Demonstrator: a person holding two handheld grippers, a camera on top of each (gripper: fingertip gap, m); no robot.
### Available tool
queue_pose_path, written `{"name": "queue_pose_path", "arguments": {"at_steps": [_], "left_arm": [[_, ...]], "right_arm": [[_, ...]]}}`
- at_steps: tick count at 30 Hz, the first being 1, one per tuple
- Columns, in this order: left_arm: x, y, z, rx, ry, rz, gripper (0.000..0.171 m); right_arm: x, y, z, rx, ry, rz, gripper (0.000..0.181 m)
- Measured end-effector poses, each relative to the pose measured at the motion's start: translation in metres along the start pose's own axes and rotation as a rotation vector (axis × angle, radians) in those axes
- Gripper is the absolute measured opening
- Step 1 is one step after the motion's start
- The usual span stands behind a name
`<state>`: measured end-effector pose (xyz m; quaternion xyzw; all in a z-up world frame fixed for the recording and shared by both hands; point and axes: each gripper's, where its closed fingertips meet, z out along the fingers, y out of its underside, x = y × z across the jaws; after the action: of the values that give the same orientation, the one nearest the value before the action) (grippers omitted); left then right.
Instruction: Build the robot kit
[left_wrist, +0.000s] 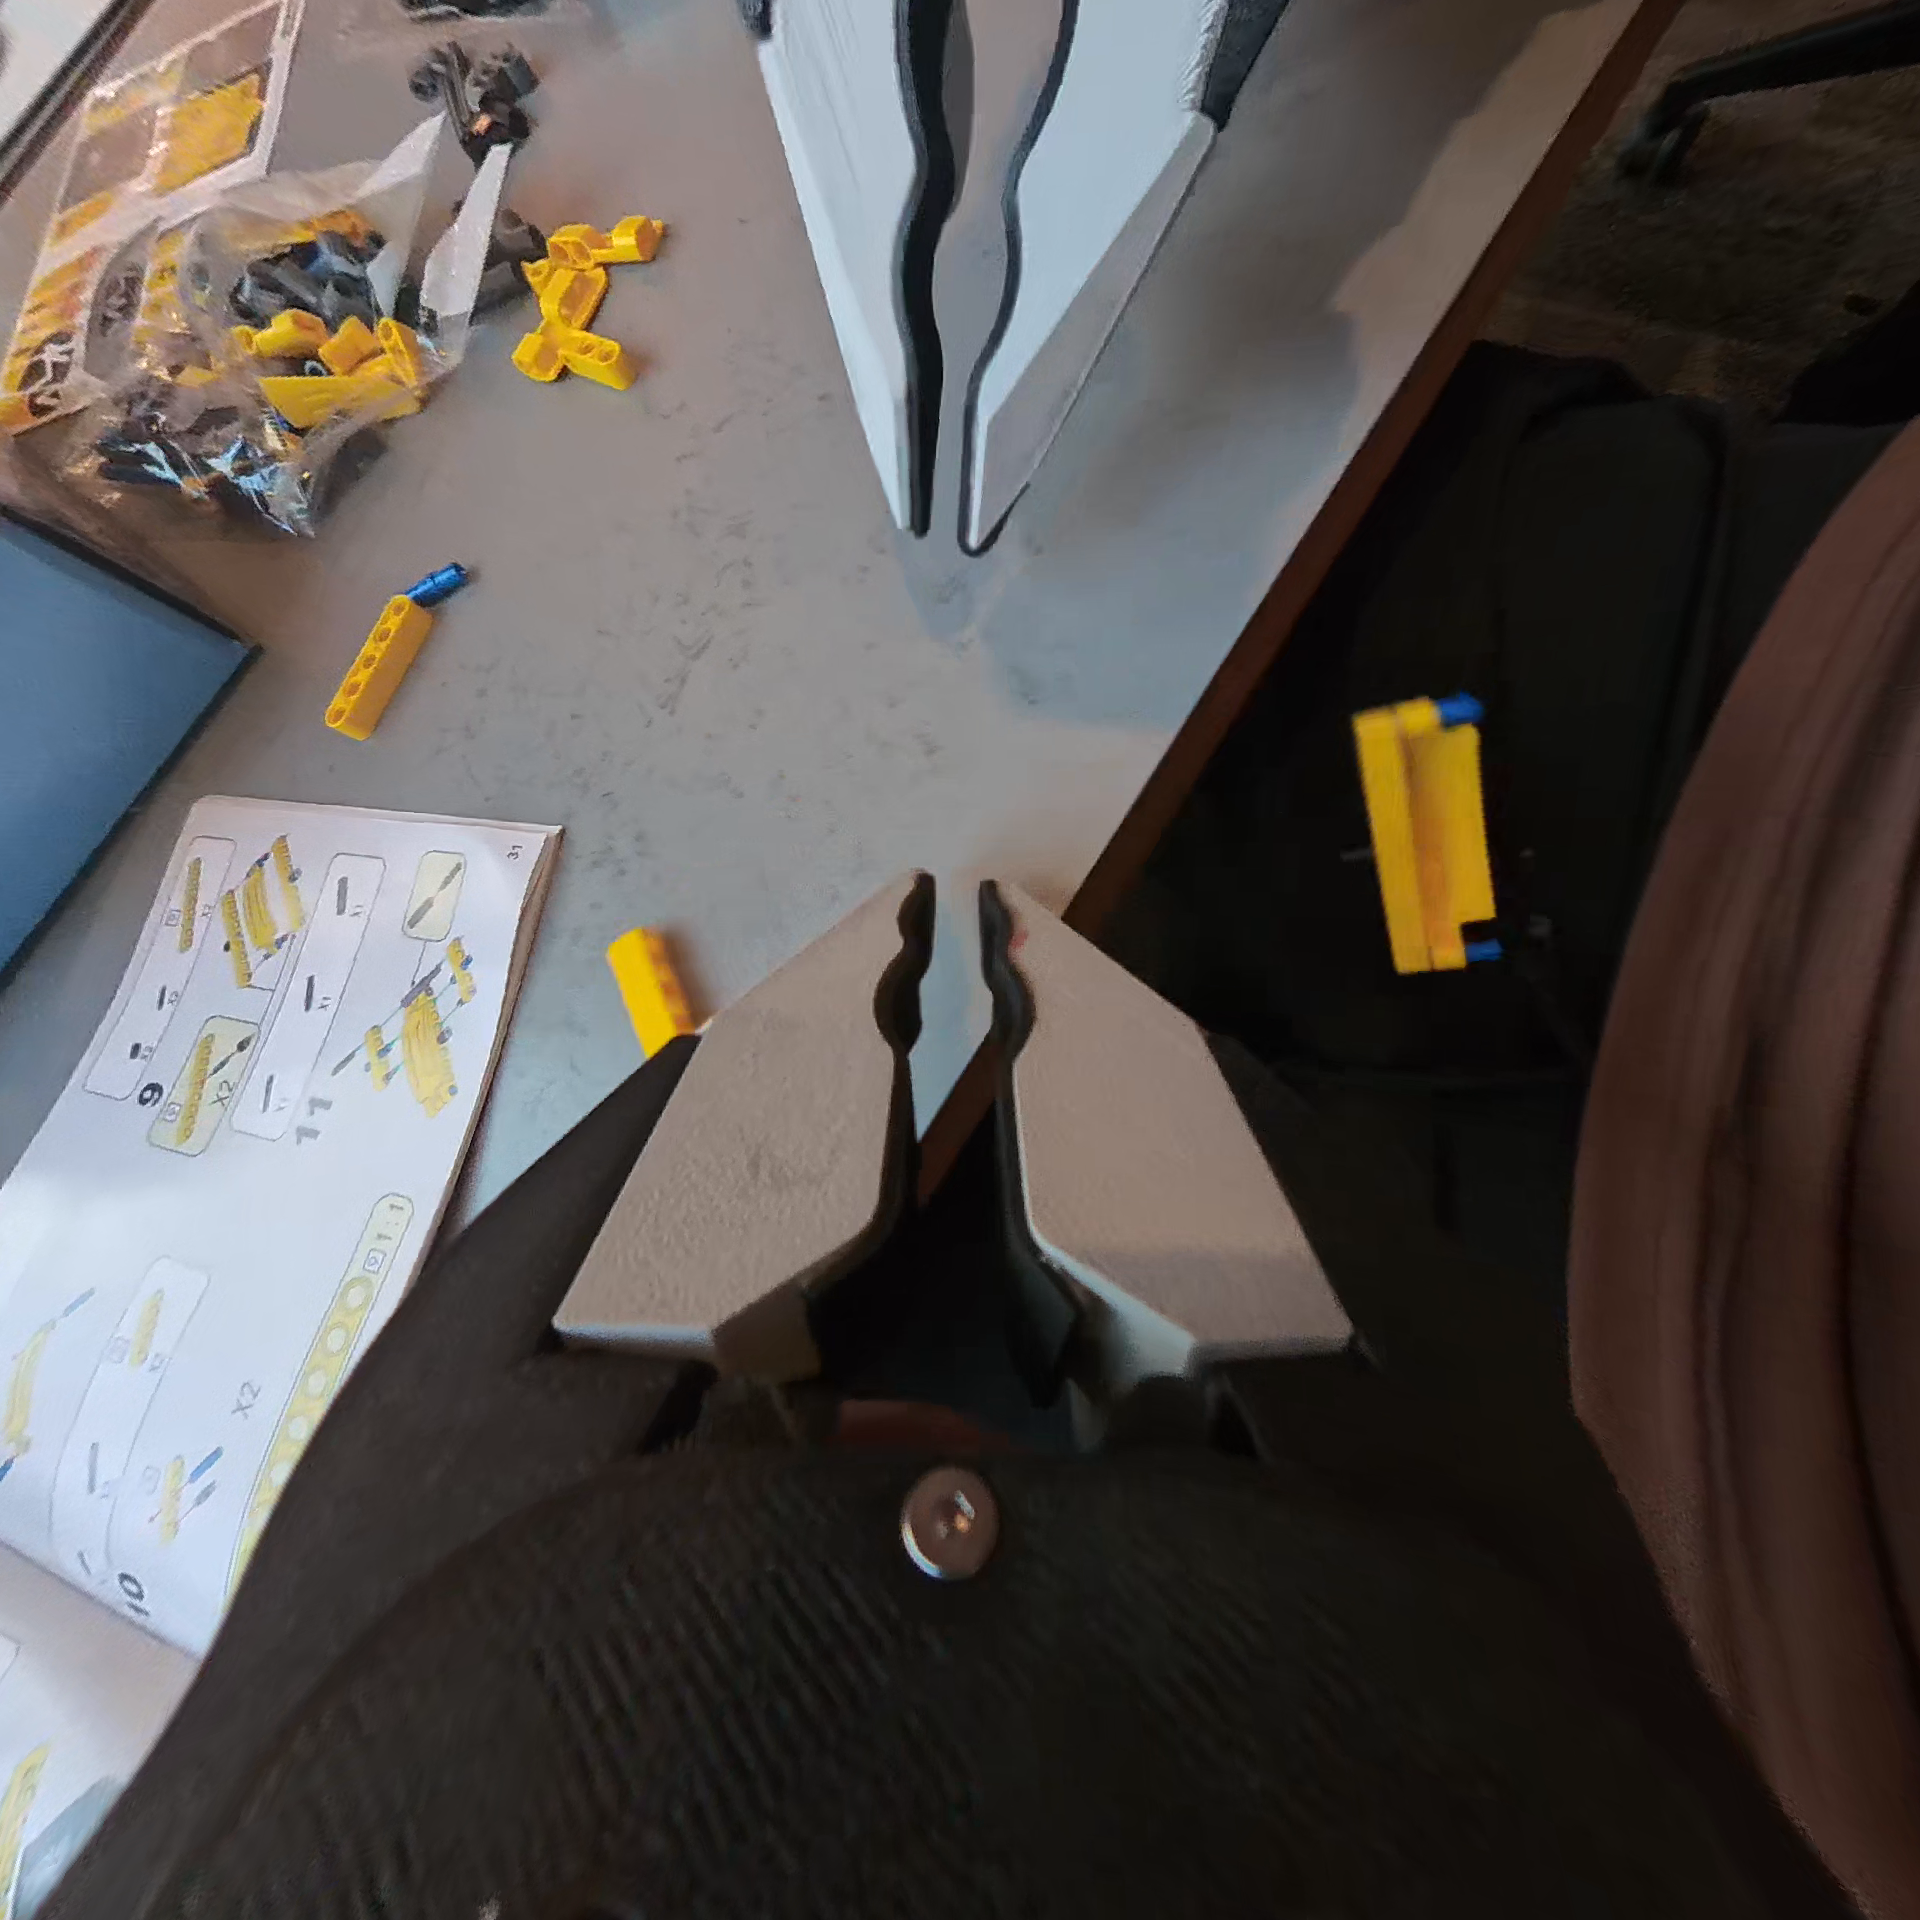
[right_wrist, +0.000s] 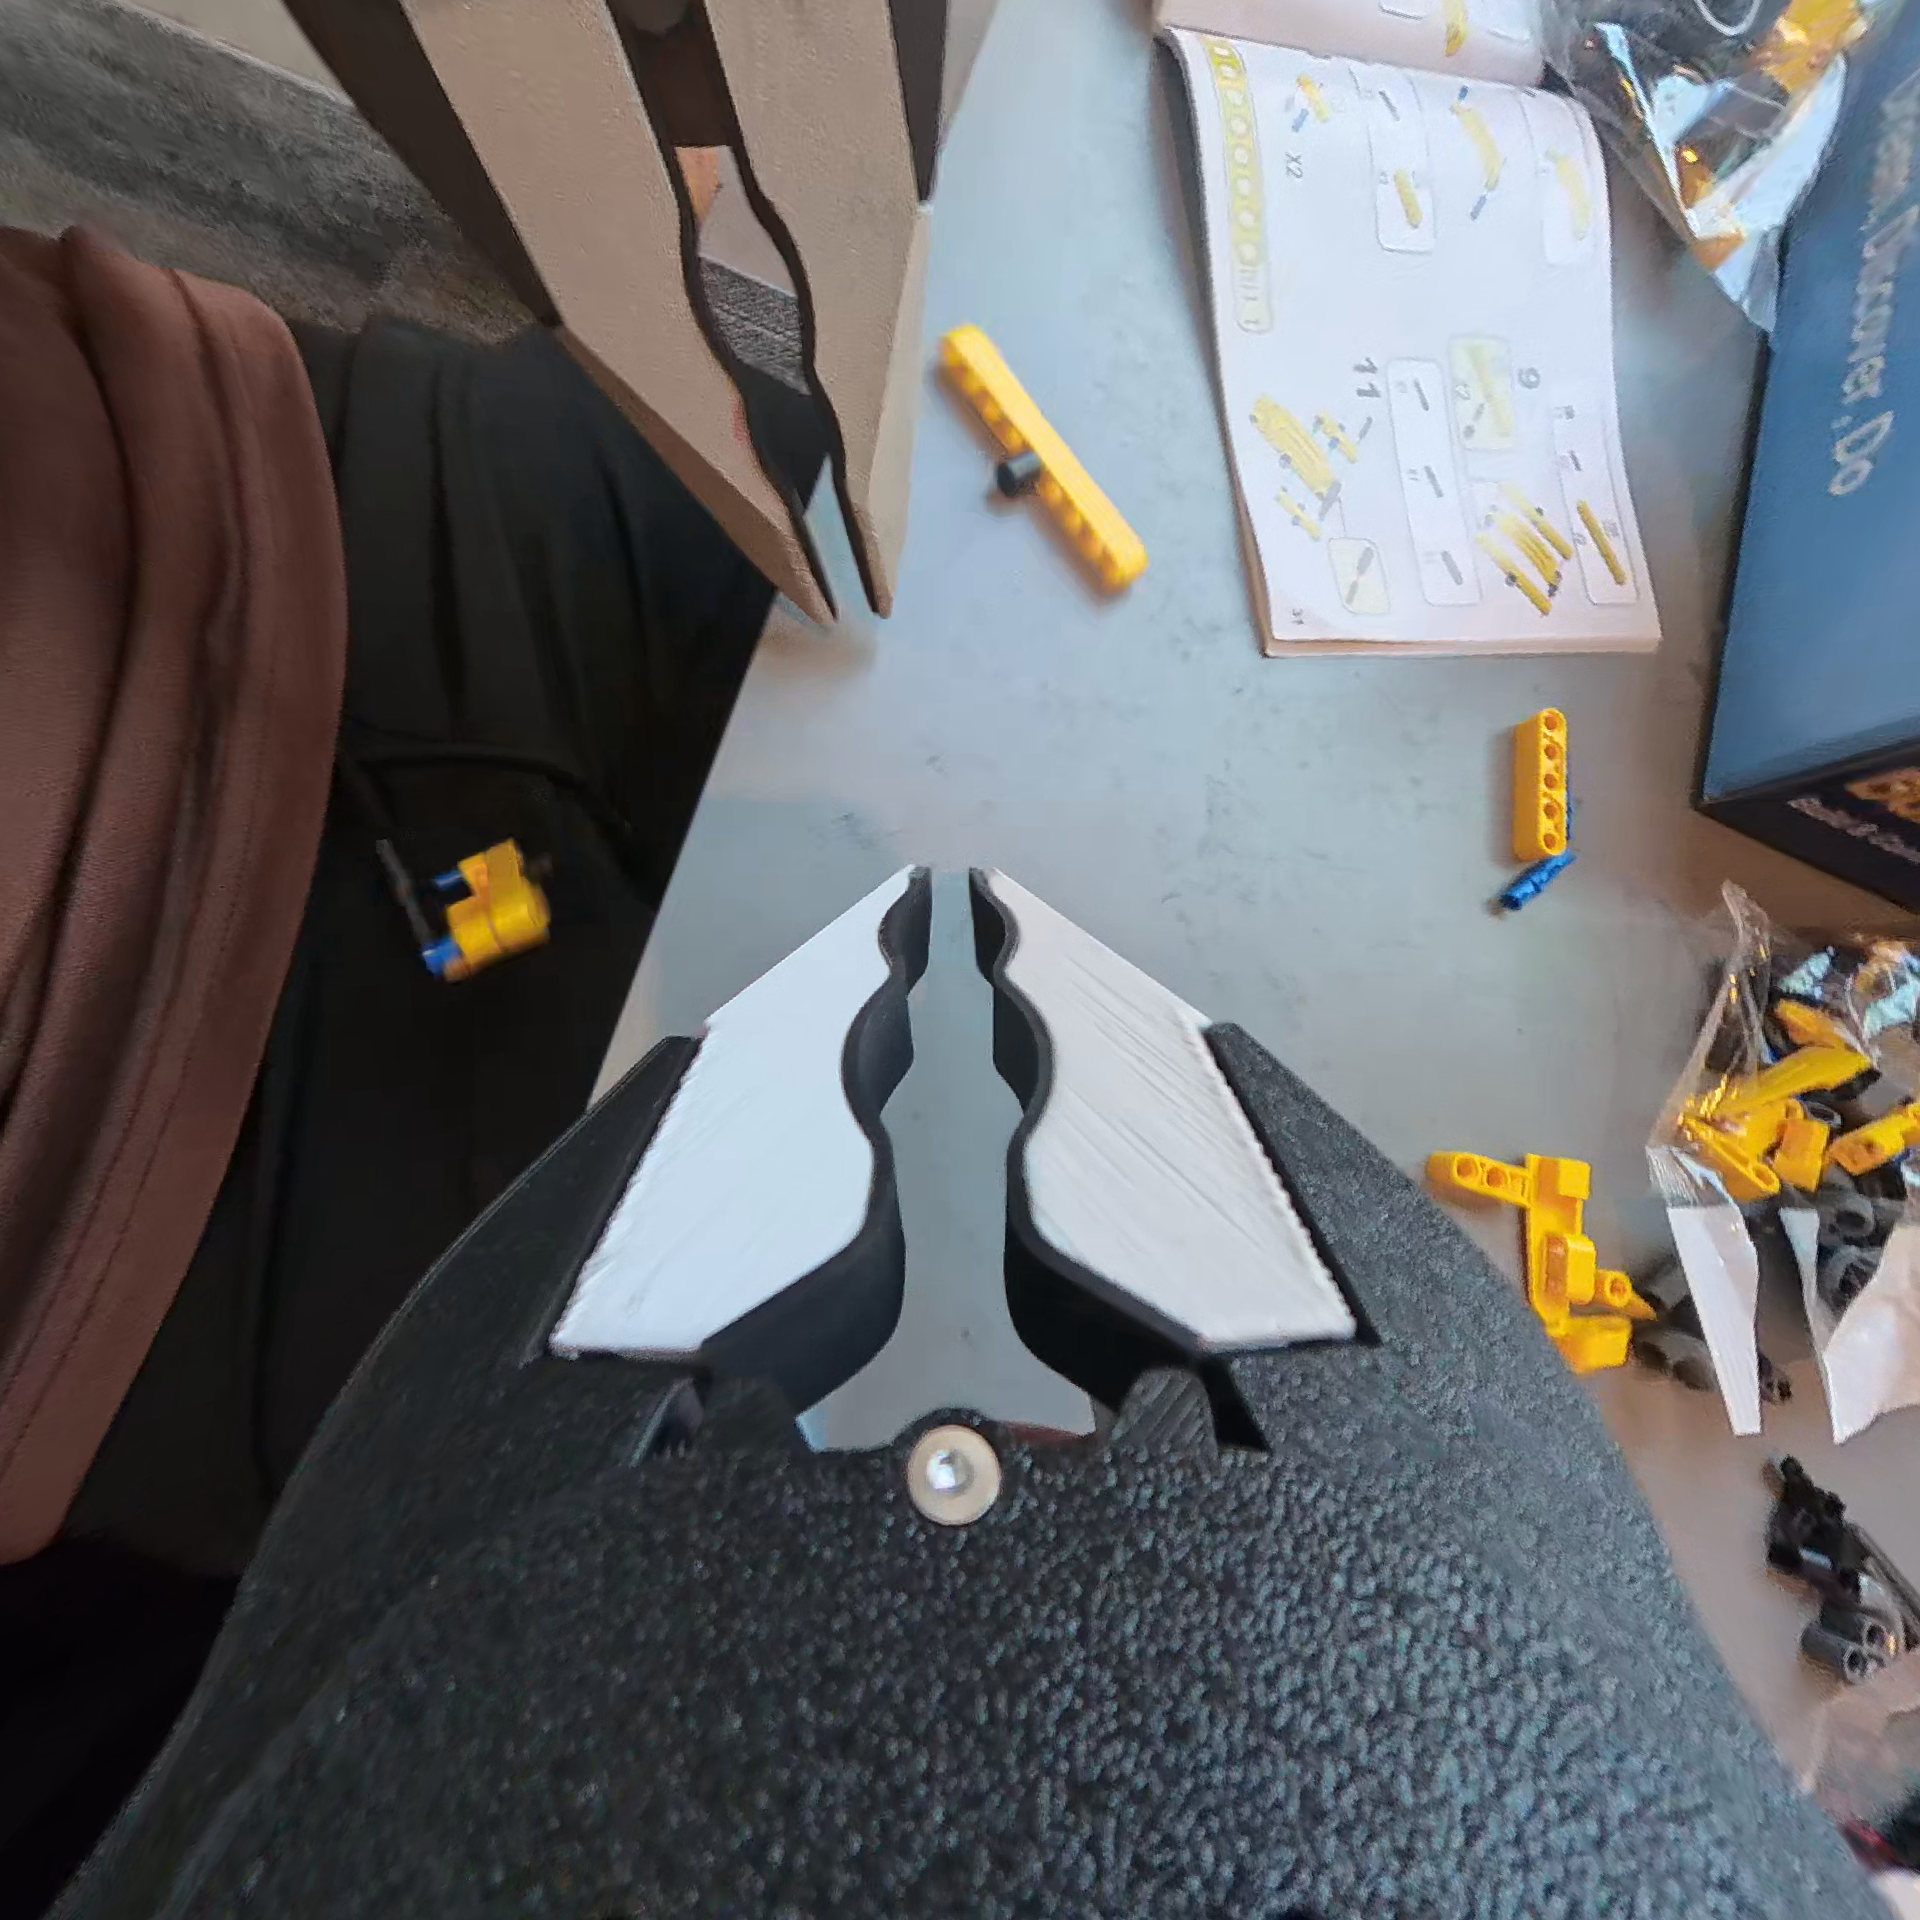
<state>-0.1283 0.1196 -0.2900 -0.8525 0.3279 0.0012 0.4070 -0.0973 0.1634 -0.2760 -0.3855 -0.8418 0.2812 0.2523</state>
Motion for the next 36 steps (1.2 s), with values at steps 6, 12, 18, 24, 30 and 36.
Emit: {"name": "queue_pose_path", "arguments": {"at_steps": [6,12,18,24,30,36], "left_arm": [[0.000,0.002,0.003,-0.002,-0.016,0.019,0.000],[-0.021,0.005,-0.029,0.008,-0.025,0.036,0.013],[0.054,0.037,-0.039,-0.151,0.398,-0.025,0.016],[0.094,0.096,-0.019,-0.386,0.571,0.032,0.026],[0.089,0.130,-0.010,-0.468,0.609,-0.070,0.022],[0.085,0.126,-0.003,-0.410,0.601,-0.032,0.022]], "right_arm": [[0.008,0.016,0.000,-0.018,0.059,0.093,0.010],[0.020,0.018,-0.006,0.039,0.086,0.154,0.012],[0.023,0.013,-0.009,0.093,0.083,0.170,0.012],[0.022,0.018,-0.006,0.062,0.106,0.139,0.013],[0.023,0.027,0.002,0.037,0.108,0.145,0.016],[0.038,0.020,-0.006,0.095,0.243,0.127,0.021]]}}
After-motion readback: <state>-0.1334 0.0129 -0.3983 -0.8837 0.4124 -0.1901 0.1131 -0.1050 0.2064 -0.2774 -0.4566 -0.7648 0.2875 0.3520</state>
